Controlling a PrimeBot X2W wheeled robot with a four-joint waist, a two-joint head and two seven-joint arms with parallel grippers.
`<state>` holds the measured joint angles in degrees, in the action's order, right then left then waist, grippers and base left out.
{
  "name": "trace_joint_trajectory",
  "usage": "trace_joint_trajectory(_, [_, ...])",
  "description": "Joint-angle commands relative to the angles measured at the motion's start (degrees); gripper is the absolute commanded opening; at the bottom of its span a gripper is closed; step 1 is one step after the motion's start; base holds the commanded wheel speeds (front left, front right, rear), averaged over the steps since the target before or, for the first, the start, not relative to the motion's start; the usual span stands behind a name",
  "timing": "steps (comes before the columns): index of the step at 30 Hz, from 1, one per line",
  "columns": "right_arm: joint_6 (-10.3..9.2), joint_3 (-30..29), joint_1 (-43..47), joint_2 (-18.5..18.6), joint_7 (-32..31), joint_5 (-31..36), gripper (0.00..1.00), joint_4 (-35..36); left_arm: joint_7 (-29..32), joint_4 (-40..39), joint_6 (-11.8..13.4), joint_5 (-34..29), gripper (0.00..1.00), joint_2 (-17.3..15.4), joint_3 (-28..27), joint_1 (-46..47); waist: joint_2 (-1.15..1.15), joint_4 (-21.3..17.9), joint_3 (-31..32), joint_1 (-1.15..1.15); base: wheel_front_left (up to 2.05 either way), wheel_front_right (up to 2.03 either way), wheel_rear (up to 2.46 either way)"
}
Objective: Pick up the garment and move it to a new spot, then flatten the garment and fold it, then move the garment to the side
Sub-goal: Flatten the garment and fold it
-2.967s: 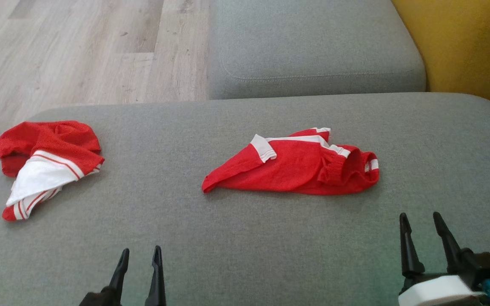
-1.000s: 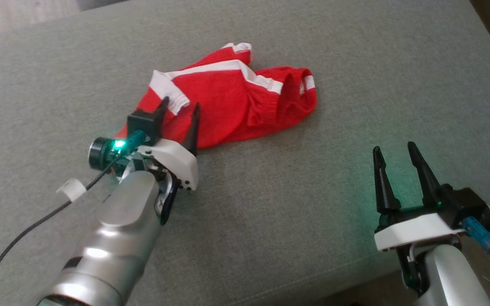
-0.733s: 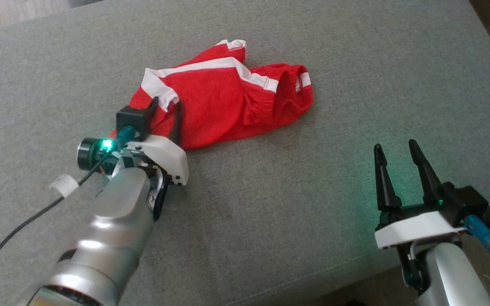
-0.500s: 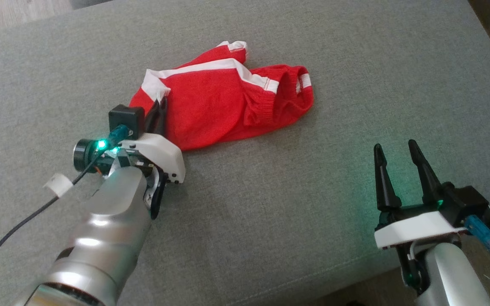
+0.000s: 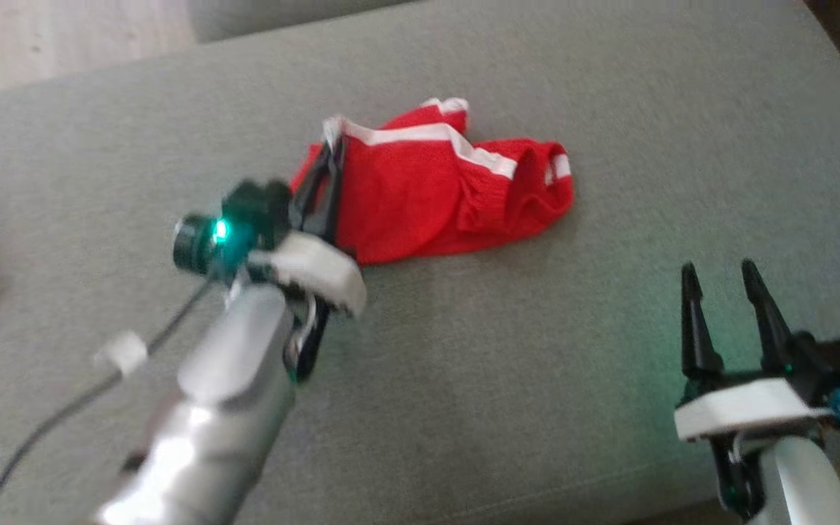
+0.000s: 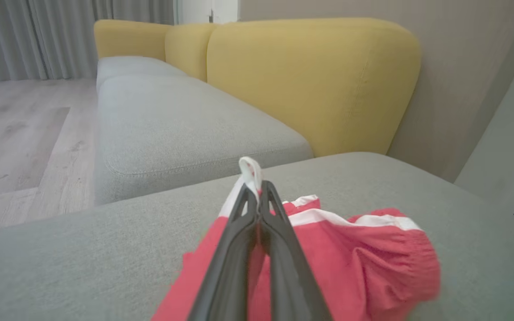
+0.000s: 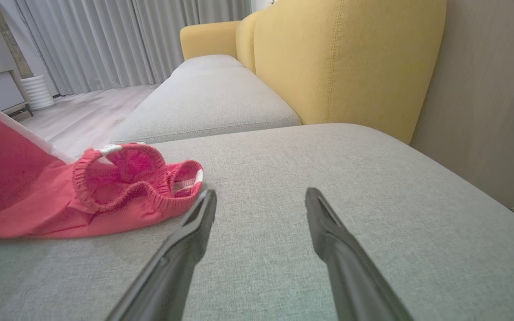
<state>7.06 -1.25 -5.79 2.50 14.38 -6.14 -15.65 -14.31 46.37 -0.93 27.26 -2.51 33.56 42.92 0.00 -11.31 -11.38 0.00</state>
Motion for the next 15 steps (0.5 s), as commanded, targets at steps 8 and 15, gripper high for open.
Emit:
trace_joint_trajectory(8, [0.43,-1.9,4.7,0.4,0.6,1.1,1.0,0.5,-0.7,-19.4,2.9,-2.9,0.0,-7.0,-4.2,-19.5,0.0,6.7,8.8,0.0,0.0,0.0,0.0])
trace_joint_trajectory(15, [0.43,-3.2,8.1,0.4,0.6,1.4,1.0,0.0,-0.4,-22.5,3.7,-0.5,0.0,-9.5,-5.2,-29.5,0.0,8.4,12.5,0.0,0.0,0.0,0.0])
